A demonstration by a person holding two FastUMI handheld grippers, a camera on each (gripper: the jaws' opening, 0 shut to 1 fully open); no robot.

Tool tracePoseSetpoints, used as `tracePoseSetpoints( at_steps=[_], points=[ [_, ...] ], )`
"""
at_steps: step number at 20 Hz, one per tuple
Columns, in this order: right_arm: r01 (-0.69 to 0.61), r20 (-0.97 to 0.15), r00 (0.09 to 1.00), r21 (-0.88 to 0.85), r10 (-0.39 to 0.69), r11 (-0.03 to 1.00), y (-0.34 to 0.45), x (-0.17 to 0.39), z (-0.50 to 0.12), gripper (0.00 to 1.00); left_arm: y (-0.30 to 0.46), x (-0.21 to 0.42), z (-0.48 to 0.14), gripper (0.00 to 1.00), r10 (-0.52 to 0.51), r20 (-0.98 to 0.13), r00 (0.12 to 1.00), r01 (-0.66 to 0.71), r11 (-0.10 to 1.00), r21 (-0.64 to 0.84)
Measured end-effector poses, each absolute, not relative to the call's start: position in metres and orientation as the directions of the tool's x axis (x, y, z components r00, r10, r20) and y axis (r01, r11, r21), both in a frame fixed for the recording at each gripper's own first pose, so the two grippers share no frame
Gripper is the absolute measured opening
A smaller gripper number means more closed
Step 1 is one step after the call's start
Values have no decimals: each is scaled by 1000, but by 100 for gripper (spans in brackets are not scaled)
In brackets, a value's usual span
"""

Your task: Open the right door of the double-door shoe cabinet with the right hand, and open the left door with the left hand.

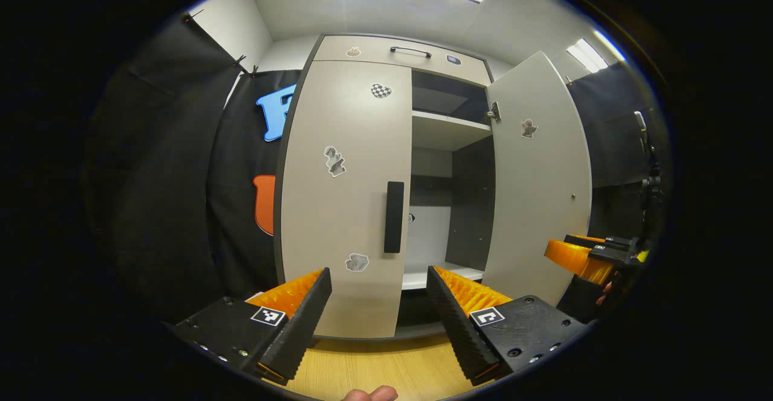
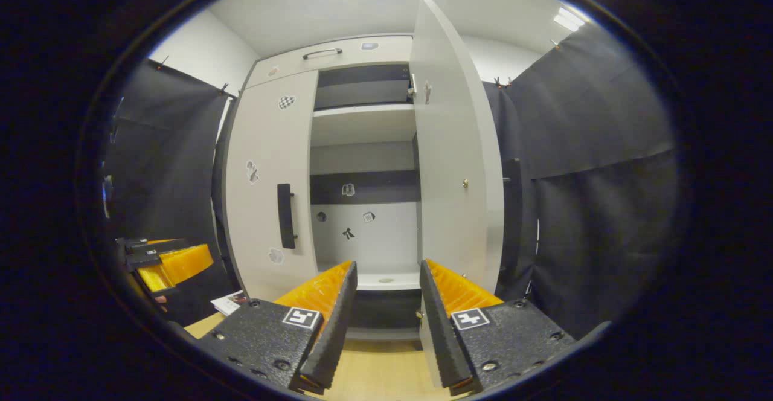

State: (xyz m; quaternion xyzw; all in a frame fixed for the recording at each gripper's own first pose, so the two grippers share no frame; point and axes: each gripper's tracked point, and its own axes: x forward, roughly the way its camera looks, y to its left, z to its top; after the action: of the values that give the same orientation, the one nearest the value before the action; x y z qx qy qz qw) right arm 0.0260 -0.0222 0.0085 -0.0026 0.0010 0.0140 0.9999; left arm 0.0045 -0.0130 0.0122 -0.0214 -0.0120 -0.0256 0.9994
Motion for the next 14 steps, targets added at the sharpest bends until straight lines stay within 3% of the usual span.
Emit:
tracePoseSetpoints(
  at_steps=[5,14],
  points=[
    [-43,8,999,-9,43,999,-27,25,10,75,-24,46,29,95,-66,40,997,67,998,-22],
    [-80,6,997,-44,81,996,-28,23,4,75,-57,148,51,96,-80,44,996,78,996,43]
  ],
)
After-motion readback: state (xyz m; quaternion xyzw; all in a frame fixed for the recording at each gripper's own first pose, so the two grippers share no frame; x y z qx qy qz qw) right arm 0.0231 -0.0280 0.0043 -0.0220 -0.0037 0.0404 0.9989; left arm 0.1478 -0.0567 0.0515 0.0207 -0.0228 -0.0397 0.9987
